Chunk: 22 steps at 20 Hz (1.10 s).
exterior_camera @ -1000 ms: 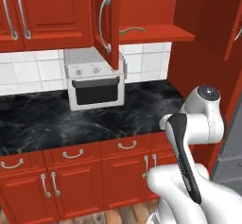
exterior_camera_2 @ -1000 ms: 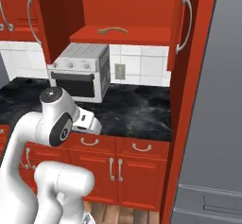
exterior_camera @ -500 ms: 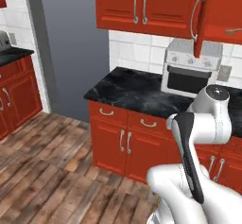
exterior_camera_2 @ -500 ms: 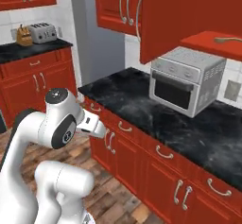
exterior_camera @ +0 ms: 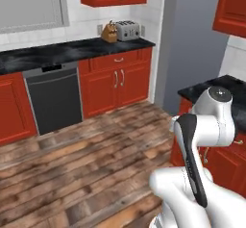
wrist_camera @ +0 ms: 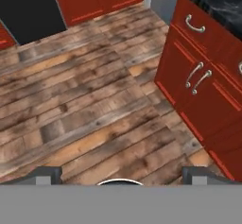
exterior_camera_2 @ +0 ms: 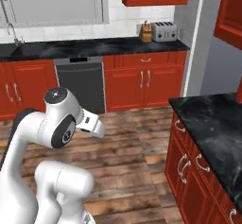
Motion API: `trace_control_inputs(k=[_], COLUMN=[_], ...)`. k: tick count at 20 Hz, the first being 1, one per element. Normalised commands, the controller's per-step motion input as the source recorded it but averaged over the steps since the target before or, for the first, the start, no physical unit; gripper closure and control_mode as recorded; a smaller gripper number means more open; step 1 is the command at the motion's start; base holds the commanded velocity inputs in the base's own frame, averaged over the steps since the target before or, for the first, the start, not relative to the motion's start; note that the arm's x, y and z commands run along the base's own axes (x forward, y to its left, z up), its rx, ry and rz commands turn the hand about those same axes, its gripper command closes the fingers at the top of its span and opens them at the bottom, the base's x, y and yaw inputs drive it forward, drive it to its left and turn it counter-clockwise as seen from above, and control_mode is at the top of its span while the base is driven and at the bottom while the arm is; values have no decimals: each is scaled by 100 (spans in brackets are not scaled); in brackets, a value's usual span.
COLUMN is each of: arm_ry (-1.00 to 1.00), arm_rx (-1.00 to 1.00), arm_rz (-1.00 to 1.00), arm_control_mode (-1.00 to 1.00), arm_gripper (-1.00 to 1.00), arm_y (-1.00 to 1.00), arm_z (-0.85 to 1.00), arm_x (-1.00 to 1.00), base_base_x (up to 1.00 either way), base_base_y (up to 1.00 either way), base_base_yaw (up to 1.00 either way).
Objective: Organize the utensils by type. Pick up the wooden spoons from the counter and place them in the open cabinet. Then pick up the metallic utensils from the counter and place them in the open drawer.
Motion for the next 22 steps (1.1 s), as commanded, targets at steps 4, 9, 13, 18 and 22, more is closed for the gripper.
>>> trace_control_inputs(k=[4, 9, 13, 18, 22], arm_ry=[0, 0, 0, 0, 0], arm_rx=[0, 0, 0, 0, 0], arm_rz=[0, 0, 0, 0, 0], arm_control_mode=[100, 100, 100, 100, 100], arm_gripper=[-100, -100, -100, -100, -100], arm_y=[0, 0, 0, 0, 0], arm_z=[0, 0, 0, 0, 0], arm_x=[0, 0, 0, 0, 0], base_base_x=[78, 99, 100, 100, 73], base_base_y=[20, 18, 12, 3, 0], base_base_yaw=[57, 31, 23, 37, 73])
